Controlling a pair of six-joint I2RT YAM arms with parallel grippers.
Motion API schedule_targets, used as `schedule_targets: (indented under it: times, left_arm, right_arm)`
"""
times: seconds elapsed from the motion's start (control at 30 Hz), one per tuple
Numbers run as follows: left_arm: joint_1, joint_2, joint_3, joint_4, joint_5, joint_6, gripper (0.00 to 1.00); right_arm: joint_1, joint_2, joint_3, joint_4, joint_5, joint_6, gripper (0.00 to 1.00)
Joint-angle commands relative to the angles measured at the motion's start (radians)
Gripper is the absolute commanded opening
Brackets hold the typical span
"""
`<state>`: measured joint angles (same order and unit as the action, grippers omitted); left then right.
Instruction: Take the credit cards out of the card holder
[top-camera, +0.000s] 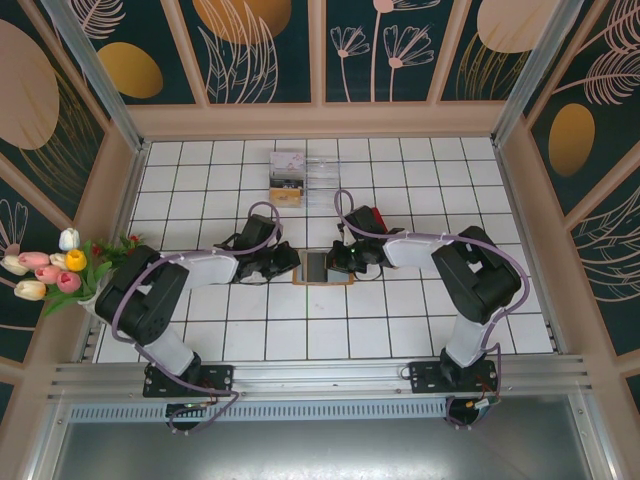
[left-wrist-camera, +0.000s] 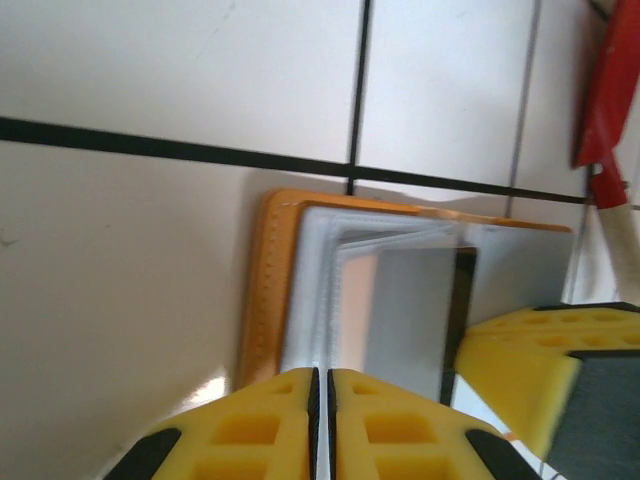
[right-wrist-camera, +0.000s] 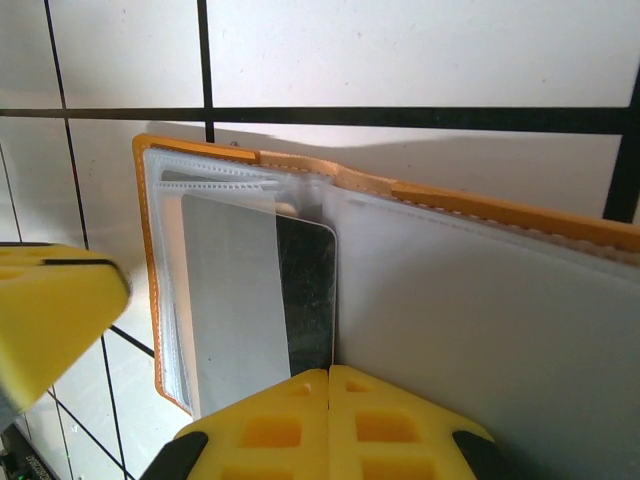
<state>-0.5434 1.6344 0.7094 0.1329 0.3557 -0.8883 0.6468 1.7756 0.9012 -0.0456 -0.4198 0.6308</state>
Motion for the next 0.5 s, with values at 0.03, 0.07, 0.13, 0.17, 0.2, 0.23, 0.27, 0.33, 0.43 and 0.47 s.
schedule_targets:
  times: [0.03,0.07,0.13,0.17,0.2,0.23,0.27,0.33,0.43,0.47]
  left_arm:
    - [-0.002,-0.026,0.012,0.047,0.051,0.012,0.14]
    - [-0.005,-0.016,0.013,0.069,0.069,0.008,0.13]
    - [-0.011,0.005,0.023,0.086,0.075,0.004,0.12]
    - [-0.015,0.016,0.028,0.093,0.074,0.003,0.12]
    - [-0.018,0.027,0.030,0.097,0.068,-0.001,0.12]
    - [-0.019,0.037,0.030,0.105,0.064,-0.007,0.11]
    - [-0.021,0.049,0.028,0.117,0.064,-0.011,0.11]
    - [-0.022,0.068,0.016,0.142,0.065,-0.020,0.11]
    - [-0.023,0.087,-0.001,0.170,0.062,-0.017,0.11]
    - [-0.022,0.108,-0.002,0.170,0.061,-0.015,0.11]
  right_arm:
    - [-0.007,0.010,0.002,-0.022,0.009,0.004,0.06]
    - [-0.008,0.015,0.005,-0.022,0.007,0.005,0.06]
    - [-0.008,0.021,0.013,-0.025,0.005,0.004,0.06]
    - [-0.007,0.026,0.019,-0.034,0.007,0.004,0.06]
    - [-0.008,0.029,0.023,-0.039,0.007,0.001,0.06]
    - [-0.007,0.030,0.022,-0.041,0.007,0.000,0.06]
    - [-0.007,0.031,0.022,-0.043,0.010,-0.001,0.06]
    - [-0.007,0.033,0.024,-0.047,0.017,-0.002,0.06]
    - [-0.007,0.035,0.025,-0.041,0.020,0.001,0.06]
    - [-0.007,0.037,0.023,-0.036,0.019,0.002,0.06]
